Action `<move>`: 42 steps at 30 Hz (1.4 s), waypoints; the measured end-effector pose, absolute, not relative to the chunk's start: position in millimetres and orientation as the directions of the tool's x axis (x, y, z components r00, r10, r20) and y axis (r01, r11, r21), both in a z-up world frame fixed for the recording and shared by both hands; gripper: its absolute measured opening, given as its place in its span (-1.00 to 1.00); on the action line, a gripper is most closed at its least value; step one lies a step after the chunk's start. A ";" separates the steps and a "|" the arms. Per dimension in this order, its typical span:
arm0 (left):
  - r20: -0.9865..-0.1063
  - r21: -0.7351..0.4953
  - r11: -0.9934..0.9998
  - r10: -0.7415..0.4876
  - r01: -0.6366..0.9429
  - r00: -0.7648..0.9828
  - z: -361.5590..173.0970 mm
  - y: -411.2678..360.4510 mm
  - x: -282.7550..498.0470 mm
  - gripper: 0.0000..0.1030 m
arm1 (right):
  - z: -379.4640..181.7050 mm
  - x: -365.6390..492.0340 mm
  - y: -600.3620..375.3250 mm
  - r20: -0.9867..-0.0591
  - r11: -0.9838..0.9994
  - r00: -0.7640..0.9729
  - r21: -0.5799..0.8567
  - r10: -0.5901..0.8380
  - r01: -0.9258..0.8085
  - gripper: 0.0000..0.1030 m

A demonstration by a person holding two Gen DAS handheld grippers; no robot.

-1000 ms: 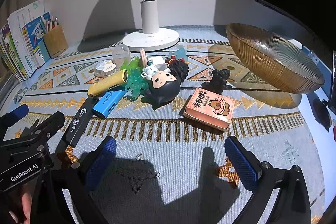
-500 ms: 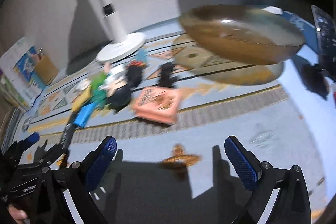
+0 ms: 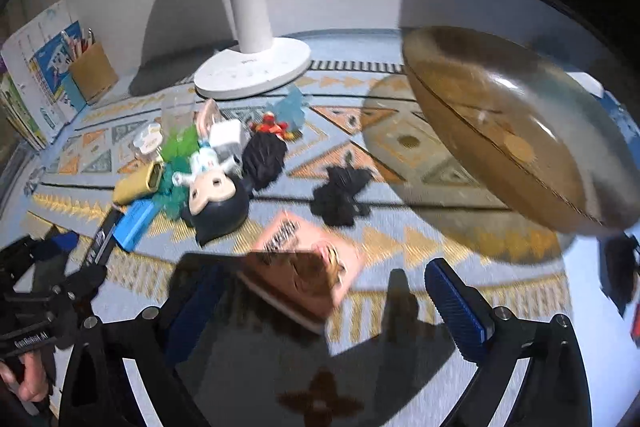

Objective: Organize rigid objects
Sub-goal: 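Grasp the pink capybara box with the right tool while the left tool grasps the black USB stick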

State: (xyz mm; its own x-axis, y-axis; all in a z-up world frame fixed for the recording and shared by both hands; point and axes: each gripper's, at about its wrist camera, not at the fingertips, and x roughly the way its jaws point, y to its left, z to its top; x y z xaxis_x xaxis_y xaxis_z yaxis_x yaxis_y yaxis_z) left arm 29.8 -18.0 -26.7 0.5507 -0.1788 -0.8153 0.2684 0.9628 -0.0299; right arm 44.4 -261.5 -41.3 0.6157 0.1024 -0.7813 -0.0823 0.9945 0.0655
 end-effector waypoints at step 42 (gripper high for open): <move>-0.812 0.002 0.960 -0.162 0.281 0.561 -25.6 -33.2 34.1 -0.39 | -56.2 25.7 -202.9 -0.787 0.981 0.601 0.027 0.138 -0.190 0.12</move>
State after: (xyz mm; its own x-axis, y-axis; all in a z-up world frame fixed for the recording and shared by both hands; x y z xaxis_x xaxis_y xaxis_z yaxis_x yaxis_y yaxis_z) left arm 34.1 -33.2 -25.6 0.5606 -0.1622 -0.8121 0.2812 0.9596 0.0025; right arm 25.7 -202.9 -56.2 0.6011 0.1379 -0.7872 -0.1903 0.9814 0.0266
